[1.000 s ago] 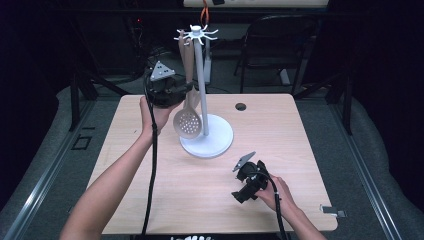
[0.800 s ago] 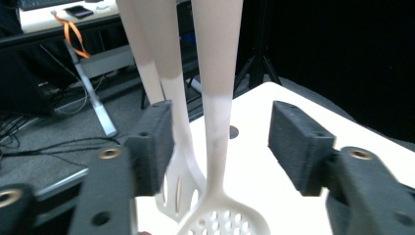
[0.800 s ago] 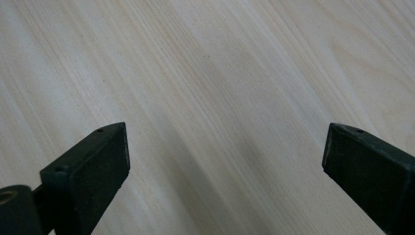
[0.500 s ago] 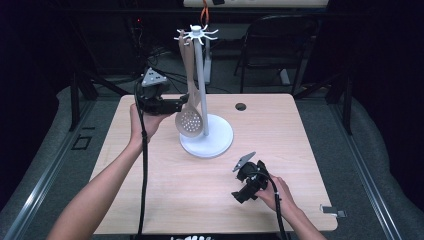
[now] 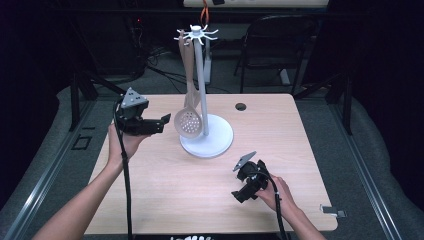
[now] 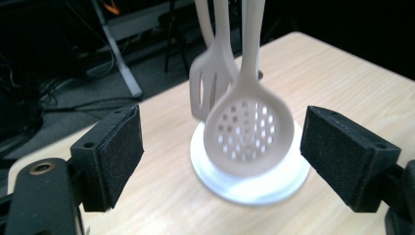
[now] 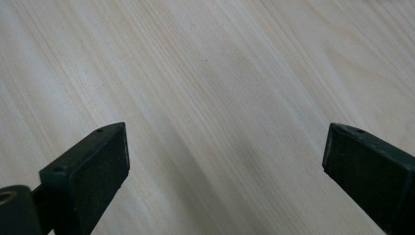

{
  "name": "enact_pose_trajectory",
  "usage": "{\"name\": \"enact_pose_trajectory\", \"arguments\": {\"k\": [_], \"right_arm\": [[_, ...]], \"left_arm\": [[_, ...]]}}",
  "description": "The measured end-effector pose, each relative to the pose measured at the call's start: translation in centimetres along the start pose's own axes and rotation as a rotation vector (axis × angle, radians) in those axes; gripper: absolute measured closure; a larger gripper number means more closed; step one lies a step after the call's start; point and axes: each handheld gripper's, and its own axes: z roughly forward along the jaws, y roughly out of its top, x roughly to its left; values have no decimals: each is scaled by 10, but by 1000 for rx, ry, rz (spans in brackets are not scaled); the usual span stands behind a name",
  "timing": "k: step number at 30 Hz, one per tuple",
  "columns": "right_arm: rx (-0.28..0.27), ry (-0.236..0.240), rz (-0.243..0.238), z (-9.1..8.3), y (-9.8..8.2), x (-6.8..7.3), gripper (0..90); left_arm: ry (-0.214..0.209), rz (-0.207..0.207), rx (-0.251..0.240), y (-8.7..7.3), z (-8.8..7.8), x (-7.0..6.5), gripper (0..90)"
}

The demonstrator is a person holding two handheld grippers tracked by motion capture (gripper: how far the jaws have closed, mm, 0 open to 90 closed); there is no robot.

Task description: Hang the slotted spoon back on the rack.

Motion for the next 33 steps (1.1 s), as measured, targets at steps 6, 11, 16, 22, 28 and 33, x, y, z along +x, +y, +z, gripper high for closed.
{"name": "enact_pose_trajectory", "arguments": {"k": [6, 11, 16, 22, 28, 33], "right_arm": [[7, -3, -7, -1, 1, 0, 31], [17, -4, -10, -1, 1, 0, 31], [15, -2, -7, -1, 1, 1, 31], [16, 0, -9, 1, 1, 1, 30], [21, 3, -13, 1, 1, 1, 31], [30, -1, -15, 2, 1, 1, 31]], "left_arm": [[2, 18, 47, -27, -9, -7, 150], [6, 38, 85, -54, -13, -14, 144], [0, 32, 142, -83, -13, -19, 142], [-20, 10, 200, -109, -9, -23, 137], [-43, -28, 234, -132, -7, -26, 137], [-64, -66, 253, -145, -6, -25, 137]]}}
